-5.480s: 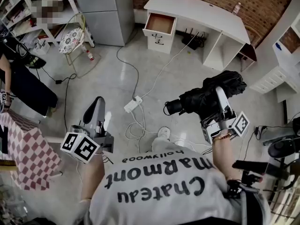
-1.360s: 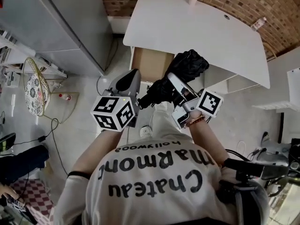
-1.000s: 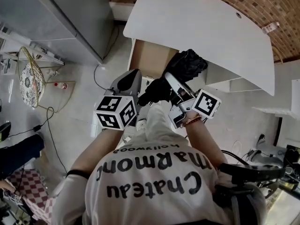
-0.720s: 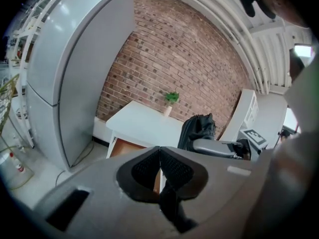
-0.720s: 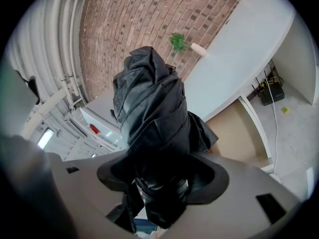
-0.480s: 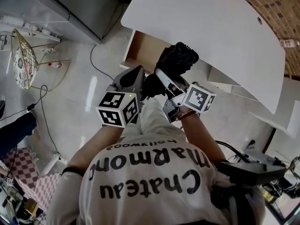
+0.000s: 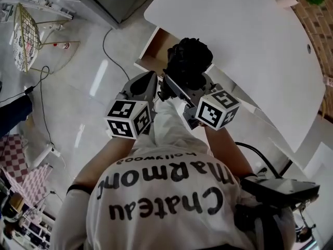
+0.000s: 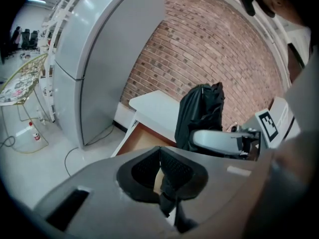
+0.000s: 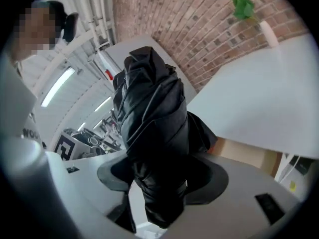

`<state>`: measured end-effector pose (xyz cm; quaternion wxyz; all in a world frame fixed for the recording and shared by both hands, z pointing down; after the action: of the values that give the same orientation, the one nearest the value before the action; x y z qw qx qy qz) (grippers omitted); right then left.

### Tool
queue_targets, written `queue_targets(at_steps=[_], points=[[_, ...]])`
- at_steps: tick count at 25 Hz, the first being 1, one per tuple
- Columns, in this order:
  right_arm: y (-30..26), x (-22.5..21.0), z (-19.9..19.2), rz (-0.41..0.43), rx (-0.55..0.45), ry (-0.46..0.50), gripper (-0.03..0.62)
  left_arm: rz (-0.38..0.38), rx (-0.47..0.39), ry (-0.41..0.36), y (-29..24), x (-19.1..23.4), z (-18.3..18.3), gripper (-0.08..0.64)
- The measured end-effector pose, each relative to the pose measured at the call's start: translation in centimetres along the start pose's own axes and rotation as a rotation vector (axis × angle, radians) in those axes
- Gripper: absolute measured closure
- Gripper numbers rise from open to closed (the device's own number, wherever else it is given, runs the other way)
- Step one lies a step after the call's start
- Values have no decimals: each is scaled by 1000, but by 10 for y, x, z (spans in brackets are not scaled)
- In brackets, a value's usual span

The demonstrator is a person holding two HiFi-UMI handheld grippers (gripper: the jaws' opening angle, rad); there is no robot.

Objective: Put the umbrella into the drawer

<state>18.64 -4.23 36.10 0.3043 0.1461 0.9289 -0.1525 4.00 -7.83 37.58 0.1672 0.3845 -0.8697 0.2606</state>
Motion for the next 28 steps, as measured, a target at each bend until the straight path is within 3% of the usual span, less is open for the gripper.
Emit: queue_targets(at_steps=[5, 10, 13, 18, 23, 28], points=[[-16, 13, 9, 99, 40, 229, 334, 48, -17, 20, -1, 5, -3, 545], [-27, 6, -3, 135, 168, 474, 334, 73, -69, 30, -5, 9, 2, 545], [-31, -3, -12, 151, 252, 564, 334, 98, -88, 54, -4, 11, 0, 545], [-44, -26, -28, 165, 346, 608, 334, 124, -100, 73, 3, 13, -10, 545], [-54, -50, -45, 100, 396, 618, 334, 177, -98, 124, 12, 31, -23, 545], [-60, -65, -66, 32, 405, 605, 334, 158, -80, 126, 14, 39, -34, 545]])
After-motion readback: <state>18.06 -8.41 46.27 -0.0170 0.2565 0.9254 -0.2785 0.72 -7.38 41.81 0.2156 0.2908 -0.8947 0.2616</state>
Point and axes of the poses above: the fingertips, and each gripper's own axes: y backward along the fingers, x to its left, z out of its top, the point moved 7 cm from there along y, backward along the fingers, and after that the axes turned 15 degrees about -x, right-handed, at the moved point
